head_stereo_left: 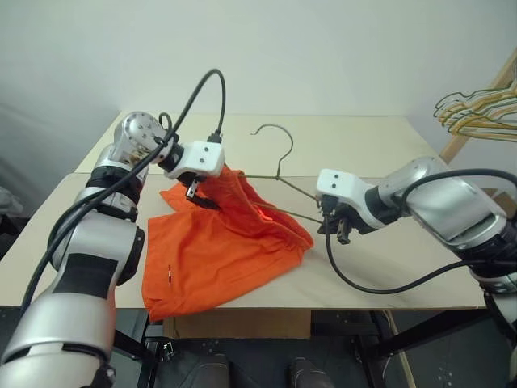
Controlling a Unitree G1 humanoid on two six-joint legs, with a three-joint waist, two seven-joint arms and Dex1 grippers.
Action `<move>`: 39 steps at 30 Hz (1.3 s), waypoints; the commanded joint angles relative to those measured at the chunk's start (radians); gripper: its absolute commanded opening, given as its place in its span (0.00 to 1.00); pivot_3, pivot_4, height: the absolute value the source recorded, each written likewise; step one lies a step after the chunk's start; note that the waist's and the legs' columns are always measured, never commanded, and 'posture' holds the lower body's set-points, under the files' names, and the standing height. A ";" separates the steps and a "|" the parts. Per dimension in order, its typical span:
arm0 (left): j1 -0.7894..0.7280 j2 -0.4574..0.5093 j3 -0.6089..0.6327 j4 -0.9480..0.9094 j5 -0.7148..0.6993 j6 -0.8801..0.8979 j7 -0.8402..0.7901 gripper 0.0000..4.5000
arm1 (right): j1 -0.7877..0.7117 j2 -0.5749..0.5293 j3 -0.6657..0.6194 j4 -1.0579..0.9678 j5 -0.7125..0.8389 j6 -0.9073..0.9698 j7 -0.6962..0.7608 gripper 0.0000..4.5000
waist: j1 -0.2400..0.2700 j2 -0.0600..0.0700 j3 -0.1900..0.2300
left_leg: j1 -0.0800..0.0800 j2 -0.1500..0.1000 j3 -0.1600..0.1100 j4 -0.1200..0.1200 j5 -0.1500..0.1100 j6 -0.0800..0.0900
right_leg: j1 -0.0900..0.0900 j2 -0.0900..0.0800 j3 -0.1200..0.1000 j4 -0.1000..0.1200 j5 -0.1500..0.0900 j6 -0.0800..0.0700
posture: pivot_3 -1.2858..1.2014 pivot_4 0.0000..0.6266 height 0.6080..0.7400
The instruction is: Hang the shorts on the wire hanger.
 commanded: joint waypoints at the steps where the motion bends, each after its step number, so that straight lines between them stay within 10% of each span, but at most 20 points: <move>1: -0.043 0.003 0.002 0.010 0.030 -0.028 0.019 0.74 | -0.040 -0.014 -0.006 -0.002 -0.010 0.008 0.015 0.00 | 0.001 0.000 0.000 | 0.000 0.000 0.000 0.000 0.000 0.000 | 0.000 0.000 0.000 0.000 0.000 0.000 | 0.55 0.00 1.00; 11: -0.032 -0.015 0.036 0.021 0.026 -0.006 0.040 0.01 | -0.065 -0.008 -0.007 0.014 -0.002 0.031 0.026 0.00 | 0.001 0.000 0.000 | -0.001 0.000 0.000 0.001 0.000 0.000 | 0.000 0.000 0.000 0.001 0.000 0.000 | 0.55 0.00 1.00; 19: -0.025 -0.033 0.083 0.018 -0.010 0.063 0.049 0.01 | 0.049 -0.014 -0.094 -0.036 -0.031 -0.071 -0.052 0.00 | 0.002 0.000 0.000 | -0.001 0.000 0.000 0.003 0.000 0.000 | -0.001 0.000 0.000 0.005 0.000 0.000 | 0.54 0.00 1.00; 31: -0.007 -0.049 0.137 0.014 -0.032 0.151 -0.031 0.00 | 0.339 -0.195 -0.518 -0.122 0.047 0.041 -0.134 0.97 | 0.001 0.000 0.000 | 0.000 -0.001 0.000 0.008 0.000 0.000 | 0.000 0.000 0.001 0.009 0.000 0.000 | 0.53 0.00 1.00; 39: -0.007 -0.043 0.056 0.027 -0.075 0.229 -0.088 0.00 | 0.785 -0.155 -0.982 -0.216 0.085 -0.112 -0.109 0.99 | -0.018 -0.001 -0.001 | 0.001 -0.002 -0.001 0.009 0.000 0.000 | 0.002 0.000 0.001 0.011 -0.001 0.001 | 0.52 0.00 1.00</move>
